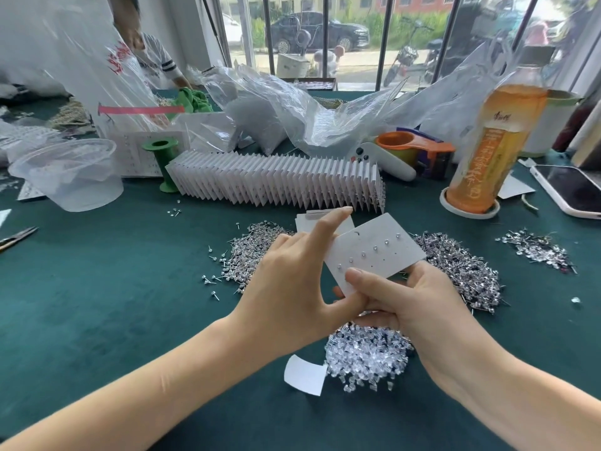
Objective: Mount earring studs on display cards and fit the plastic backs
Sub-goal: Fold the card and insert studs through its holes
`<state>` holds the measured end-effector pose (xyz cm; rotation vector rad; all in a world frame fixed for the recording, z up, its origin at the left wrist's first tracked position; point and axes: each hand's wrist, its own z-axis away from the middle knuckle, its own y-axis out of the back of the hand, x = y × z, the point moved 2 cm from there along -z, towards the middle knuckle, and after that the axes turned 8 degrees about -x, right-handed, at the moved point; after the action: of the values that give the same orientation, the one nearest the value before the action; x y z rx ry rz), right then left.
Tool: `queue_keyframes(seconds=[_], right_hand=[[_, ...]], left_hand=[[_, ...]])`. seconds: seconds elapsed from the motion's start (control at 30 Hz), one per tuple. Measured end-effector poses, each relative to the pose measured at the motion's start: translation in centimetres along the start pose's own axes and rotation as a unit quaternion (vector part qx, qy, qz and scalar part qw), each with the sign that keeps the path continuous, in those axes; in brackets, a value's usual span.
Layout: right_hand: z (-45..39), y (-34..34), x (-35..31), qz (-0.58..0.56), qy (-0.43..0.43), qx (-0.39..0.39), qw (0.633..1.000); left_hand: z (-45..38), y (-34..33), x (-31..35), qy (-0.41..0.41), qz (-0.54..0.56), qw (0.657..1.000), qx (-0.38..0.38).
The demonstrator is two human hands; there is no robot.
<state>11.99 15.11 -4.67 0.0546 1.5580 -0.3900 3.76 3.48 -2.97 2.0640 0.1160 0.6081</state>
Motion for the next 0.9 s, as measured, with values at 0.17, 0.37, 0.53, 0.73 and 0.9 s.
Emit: queue_keyframes(seconds=[0.17, 0.37, 0.53, 0.73, 0.9], right_hand=[[-0.3, 0.4, 0.0, -0.013, 0.036, 0.008, 0.999], [-1.4, 3.4, -1.3, 0.037, 0.119, 0.08, 0.989], [-1.5, 4.9, -1.1, 0.149, 0.176, 0.107, 0.967], [-1.6, 5.4, 0.1, 0.176, 0.199, 0.099, 0.959], [-1.5, 5.2, 0.6, 0.159, 0.204, 0.089, 0.962]], left_hand=[[-0.1, 0.0, -0.5, -0.02, 0.021, 1.0, -0.012], [-0.9, 0.2, -2.9, 0.031, 0.086, 0.994, -0.067], [-1.1, -0.6, -4.0, 0.027, 0.102, 0.981, -0.16], [-1.1, -0.9, -3.9, -0.019, 0.119, 0.966, -0.229], [-0.8, -1.3, -3.4, -0.046, 0.116, 0.966, -0.227]])
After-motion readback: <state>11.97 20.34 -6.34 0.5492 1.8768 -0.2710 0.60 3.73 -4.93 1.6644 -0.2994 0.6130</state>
